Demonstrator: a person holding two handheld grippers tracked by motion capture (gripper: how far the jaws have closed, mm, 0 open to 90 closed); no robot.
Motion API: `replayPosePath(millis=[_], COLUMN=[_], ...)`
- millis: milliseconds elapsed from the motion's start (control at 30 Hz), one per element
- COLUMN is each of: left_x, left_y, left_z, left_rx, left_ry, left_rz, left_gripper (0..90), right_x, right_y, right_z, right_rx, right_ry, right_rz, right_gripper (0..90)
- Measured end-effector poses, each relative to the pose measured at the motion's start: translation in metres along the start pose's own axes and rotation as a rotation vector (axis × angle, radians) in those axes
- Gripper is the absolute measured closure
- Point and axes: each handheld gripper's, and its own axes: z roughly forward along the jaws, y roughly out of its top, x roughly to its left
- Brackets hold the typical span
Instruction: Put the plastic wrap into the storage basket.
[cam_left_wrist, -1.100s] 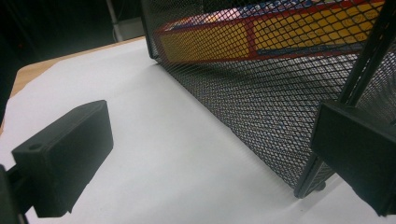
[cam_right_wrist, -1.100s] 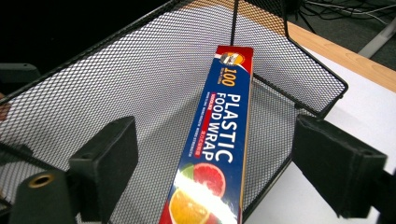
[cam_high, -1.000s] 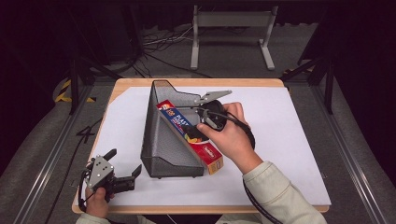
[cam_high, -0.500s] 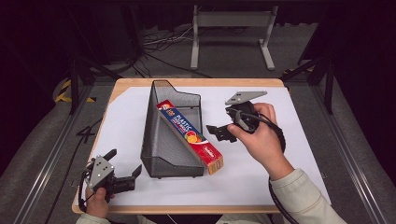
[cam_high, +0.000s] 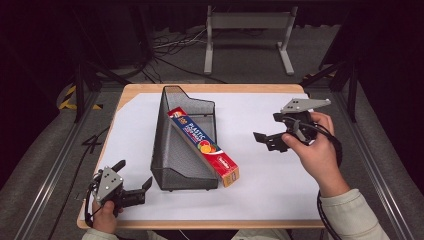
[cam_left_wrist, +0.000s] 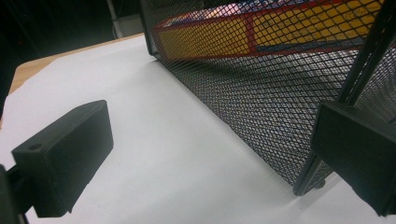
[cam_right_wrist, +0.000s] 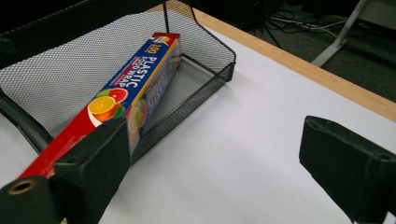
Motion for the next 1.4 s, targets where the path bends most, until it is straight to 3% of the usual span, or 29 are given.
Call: replayPosePath(millis=[200, 333, 433, 800, 867, 1100, 1400], left_x=[0.000, 0.000, 0.000, 0.000, -0.001, 0.000, -0.001], left_y=[0.000, 0.000, 0.000, 0.000, 0.000, 0.000, 0.000], left_z=[0.000, 0.000, 0.000, 0.001, 0.001, 0.003, 0.003], left_rx=[0.001, 0.002, 0.001, 0.003, 0.004, 0.004, 0.003], left_ry=[0.001, 0.002, 0.004, -0.002, -0.003, -0.004, -0.003], left_rz=[0.001, 0.000, 0.000, 0.004, 0.002, 0.005, 0.006], left_gripper=[0.1, 0.1, 0.1, 0.1, 0.1, 0.1, 0.1], right_x=[-0.015, -0.029, -0.037, -0.048, -0.050, -0.053, -0.058], right_y=[-0.009, -0.018, -0.026, -0.057, -0.072, -0.098, -0.127], right_z=[-0.013, -0.019, -0.020, -0.025, -0.022, -0.015, -0.006], right_rx=[-0.020, -0.037, -0.063, -0.120, -0.127, -0.101, -0.101], right_ry=[-0.010, 0.020, 0.041, 0.032, 0.031, 0.019, 0.019], right_rz=[-0.017, -0.061, -0.066, -0.067, -0.061, -0.074, -0.051], right_gripper=[8.6, 7.4, 6.4, 5.3, 5.0, 4.9, 4.9])
